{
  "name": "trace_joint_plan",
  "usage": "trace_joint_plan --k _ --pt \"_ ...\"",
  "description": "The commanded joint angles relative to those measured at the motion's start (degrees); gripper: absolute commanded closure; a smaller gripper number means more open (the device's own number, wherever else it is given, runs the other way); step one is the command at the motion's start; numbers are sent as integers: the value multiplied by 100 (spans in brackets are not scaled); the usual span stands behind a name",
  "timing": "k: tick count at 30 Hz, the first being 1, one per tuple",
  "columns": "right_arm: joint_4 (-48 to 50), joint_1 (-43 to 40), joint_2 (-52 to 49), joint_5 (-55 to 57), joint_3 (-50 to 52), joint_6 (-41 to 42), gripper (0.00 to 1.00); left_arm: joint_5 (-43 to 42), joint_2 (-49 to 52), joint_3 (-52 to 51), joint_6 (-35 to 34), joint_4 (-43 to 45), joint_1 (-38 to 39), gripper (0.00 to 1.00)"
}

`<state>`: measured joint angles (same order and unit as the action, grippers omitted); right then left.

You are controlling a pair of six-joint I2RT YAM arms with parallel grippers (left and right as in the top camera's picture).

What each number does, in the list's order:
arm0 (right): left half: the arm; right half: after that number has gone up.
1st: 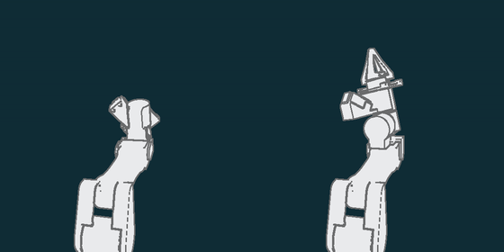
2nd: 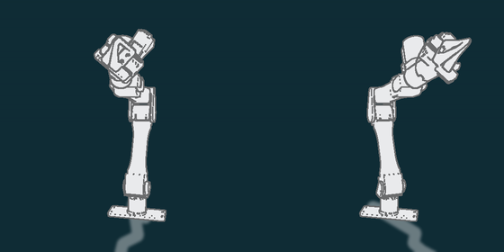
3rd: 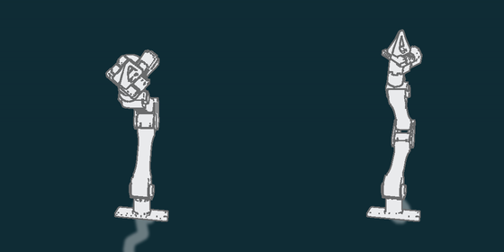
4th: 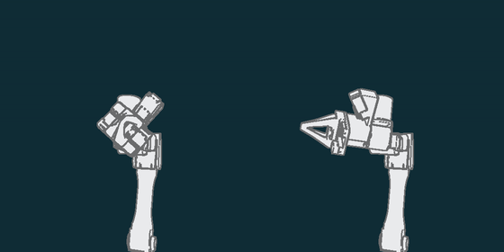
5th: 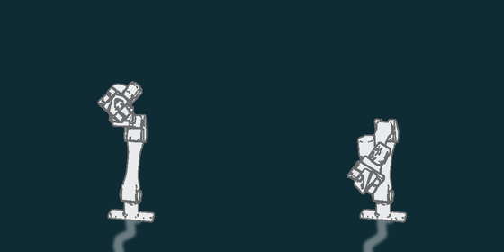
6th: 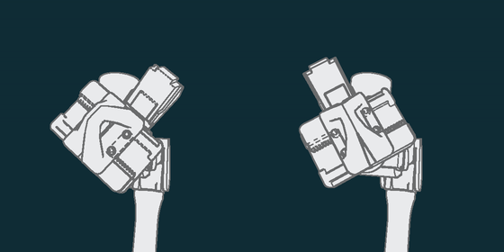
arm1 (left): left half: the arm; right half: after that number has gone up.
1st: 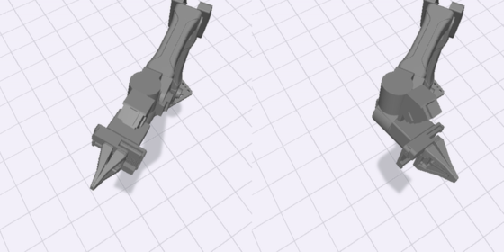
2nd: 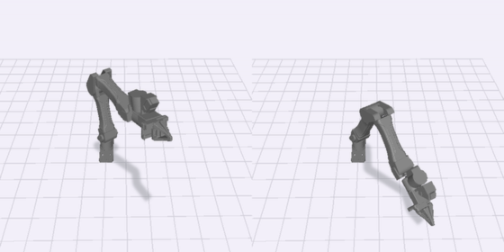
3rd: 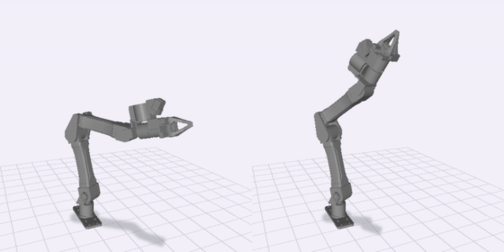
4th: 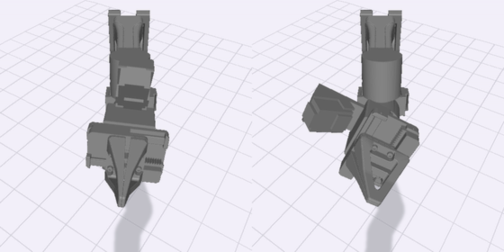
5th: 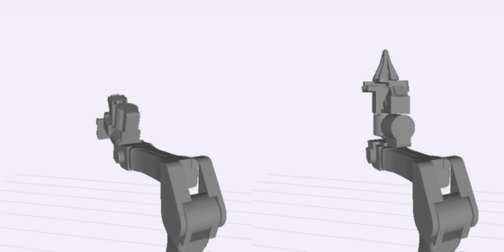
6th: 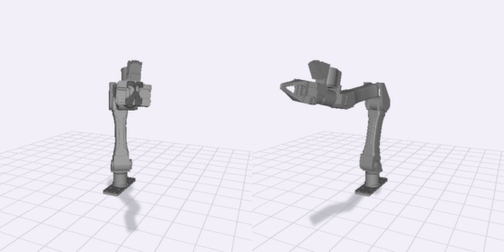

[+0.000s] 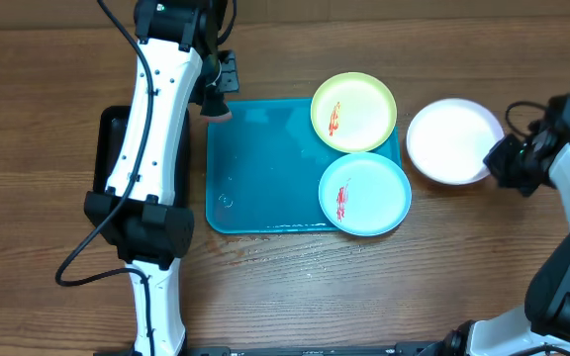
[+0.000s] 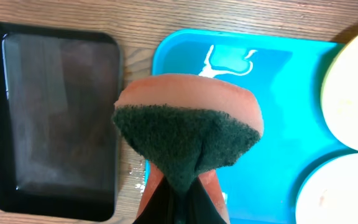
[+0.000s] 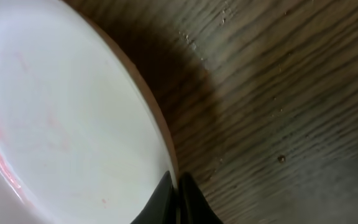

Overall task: Clean dirty plates on tray and stack at the side
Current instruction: 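Carry the white plate right and set it on the table, then grasp the light blue plate rim with the right gripper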

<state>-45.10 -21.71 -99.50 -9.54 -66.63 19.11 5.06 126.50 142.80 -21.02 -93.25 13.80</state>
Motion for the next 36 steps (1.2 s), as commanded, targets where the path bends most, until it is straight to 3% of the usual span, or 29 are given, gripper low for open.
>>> trace_joint_plan --k 1,9,12,16,25,30,36 --pt "503 11 103 157 490 -116 96 -85 -48 -22 46 46 136 96" --pt "1038 11 101 396 813 -114 94 -68 -48 -22 44 46 234 96" --pt "973 11 103 372 813 -116 65 -66 -48 -22 44 46 238 96" --pt "505 11 116 -133 575 -162 50 -66 -48 -22 44 50 238 96" --pt "-1355 452 125 -1825 -555 -1344 50 -68 -48 -22 44 35 238 96" --pt "-1539 1235 122 -1357 -378 -1620 51 -68 -48 -22 44 28 238 96" --pt "-1036 2135 122 -114 26 -1427 52 -68 -48 -22 46 4 238 96"
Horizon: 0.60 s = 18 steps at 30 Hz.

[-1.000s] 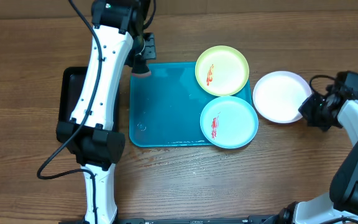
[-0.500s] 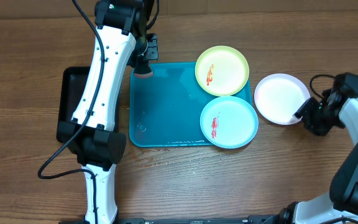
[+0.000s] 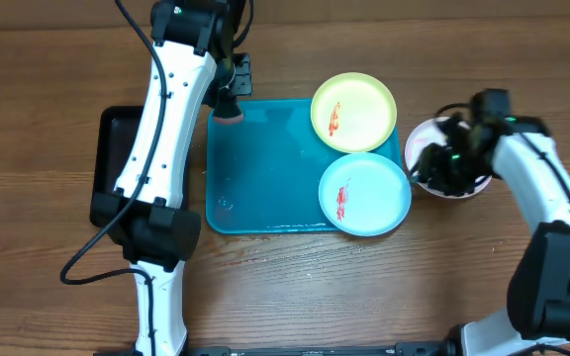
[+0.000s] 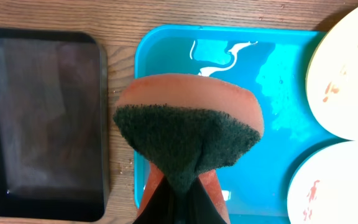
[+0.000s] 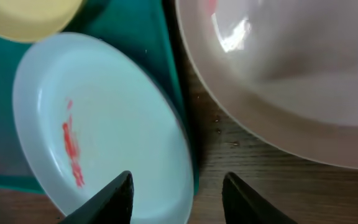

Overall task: Clean dirty plates on tray and stack at the side
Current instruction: 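Grasp the light blue plate rim with the right gripper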

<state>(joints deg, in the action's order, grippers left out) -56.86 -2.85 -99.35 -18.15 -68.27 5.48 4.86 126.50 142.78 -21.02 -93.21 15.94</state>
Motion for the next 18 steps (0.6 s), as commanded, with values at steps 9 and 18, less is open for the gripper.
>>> trace_joint_plan --k 9,18 --pt "723 627 92 1043 573 48 65 -46 -48 -20 46 -66 24 96" --pt "872 654 92 1038 693 52 80 -46 -48 -20 48 -94 22 96"
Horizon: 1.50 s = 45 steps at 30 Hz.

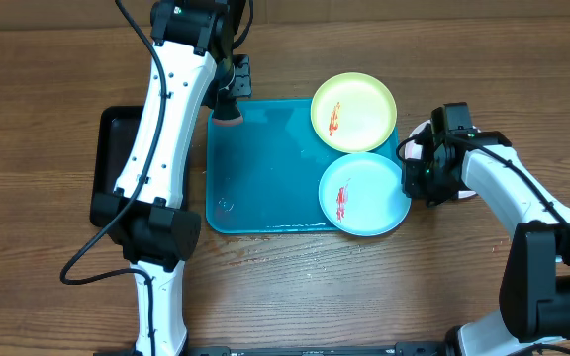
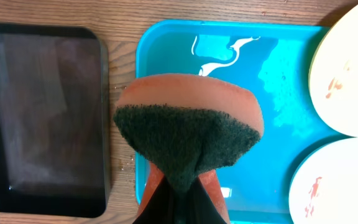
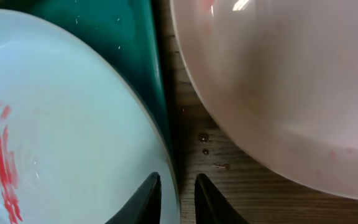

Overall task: Clean dirty plates on tray and stack at the side
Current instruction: 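Grasp the light blue plate rim with the right gripper, then slide the light blue plate left toward the sponge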

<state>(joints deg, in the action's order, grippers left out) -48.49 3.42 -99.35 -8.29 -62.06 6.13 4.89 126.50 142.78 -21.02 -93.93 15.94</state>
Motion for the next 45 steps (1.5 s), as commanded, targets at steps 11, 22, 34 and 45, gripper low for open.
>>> trace_joint_plan --k 11,22,34,45 --pt "-15 59 92 -227 96 42 96 -48 -48 -20 48 -33 22 96" --pt "-258 791 101 -461 -446 581 96 -46 -48 -20 50 -52 22 96" --pt "1196 2500 -251 122 -511 2564 96 -48 -48 -20 48 -35 24 96" --pt "1784 2706 -745 120 -514 2566 78 -50 -48 -26 92 -79 24 96"
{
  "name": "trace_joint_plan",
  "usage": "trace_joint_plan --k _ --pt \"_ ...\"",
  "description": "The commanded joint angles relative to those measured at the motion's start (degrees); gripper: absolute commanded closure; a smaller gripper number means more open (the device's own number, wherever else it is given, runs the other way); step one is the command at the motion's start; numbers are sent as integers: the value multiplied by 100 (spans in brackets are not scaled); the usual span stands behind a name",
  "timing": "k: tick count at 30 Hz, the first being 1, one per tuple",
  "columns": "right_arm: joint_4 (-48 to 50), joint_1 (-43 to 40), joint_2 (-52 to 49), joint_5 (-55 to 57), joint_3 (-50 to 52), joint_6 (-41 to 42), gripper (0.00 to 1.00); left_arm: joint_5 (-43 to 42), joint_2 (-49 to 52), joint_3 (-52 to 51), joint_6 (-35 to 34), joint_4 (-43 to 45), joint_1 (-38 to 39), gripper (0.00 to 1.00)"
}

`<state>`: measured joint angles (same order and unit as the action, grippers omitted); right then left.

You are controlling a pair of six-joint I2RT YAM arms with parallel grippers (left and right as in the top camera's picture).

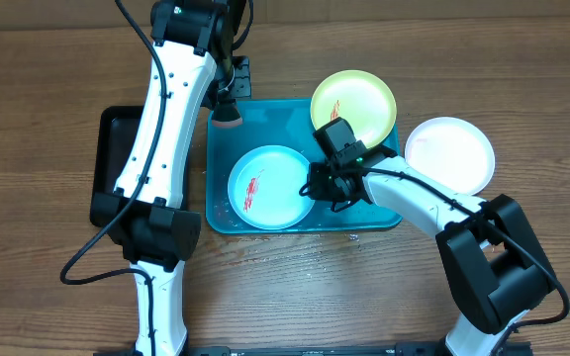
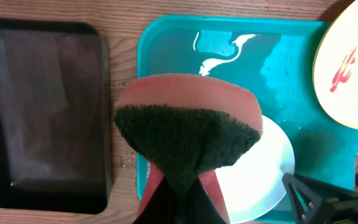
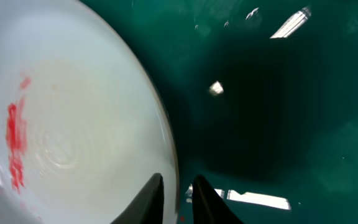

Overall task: Clean dirty plates on tray and stack at the side
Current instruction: 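Slide the light blue plate left toward the sponge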

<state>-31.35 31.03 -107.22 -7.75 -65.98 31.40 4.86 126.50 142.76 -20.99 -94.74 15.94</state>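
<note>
A light blue plate (image 1: 265, 186) with a red smear lies in the left front part of the teal tray (image 1: 285, 124). My right gripper (image 1: 317, 187) is shut on that plate's right rim; one of its fingers (image 3: 151, 198) lies over the plate (image 3: 67, 124), the other outside it. A yellow-green plate (image 1: 354, 109), also red-smeared, sits at the tray's back right corner. On the table right of the tray rests a white plate (image 1: 450, 153). Over the tray's back left corner, my left gripper (image 2: 182, 190) is shut on an orange and green sponge (image 2: 188, 127).
A black rectangular tray (image 1: 115, 168) lies on the wooden table left of the teal tray, partly under my left arm. Water films the teal tray's floor (image 2: 229, 50). My right arm stretches across the tray's front right part.
The light blue plate has gone from the tray's front right corner to its left front part, my right gripper still on its right rim. My left gripper and the sponge have hardly moved.
My right gripper was first shut at the white plate's right edge on the table. Then it was open over the gap between white and blue plates, then had its jaws around the blue plate's rim. That plate now lies farther left. My left gripper held the sponge throughout.
</note>
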Motion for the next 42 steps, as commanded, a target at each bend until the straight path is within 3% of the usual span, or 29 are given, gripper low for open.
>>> trace_joint_plan --k 1,16,21,24,29,32,42 --pt "72 -76 35 63 -122 42 76 -52 -48 -24 90 2 24 96" --pt "-87 111 -35 -236 50 1047 76 -188 -48 -688 245 149 79 96" --pt "-83 111 -50 -214 111 1248 92 -192 -48 -1071 356 365 98 96" --pt "-76 111 -59 -83 116 1390 96 -192 -48 -1174 431 426 101 96" --pt "192 81 -59 168 116 1373 96 -199 -48 -1233 566 518 103 96" --pt "426 4 -59 149 114 933 96 -219 -48 -1233 702 522 109 96" --pt "551 -374 -195 -341 114 409 96 -645 -48 -1722 1226 758 155 96"
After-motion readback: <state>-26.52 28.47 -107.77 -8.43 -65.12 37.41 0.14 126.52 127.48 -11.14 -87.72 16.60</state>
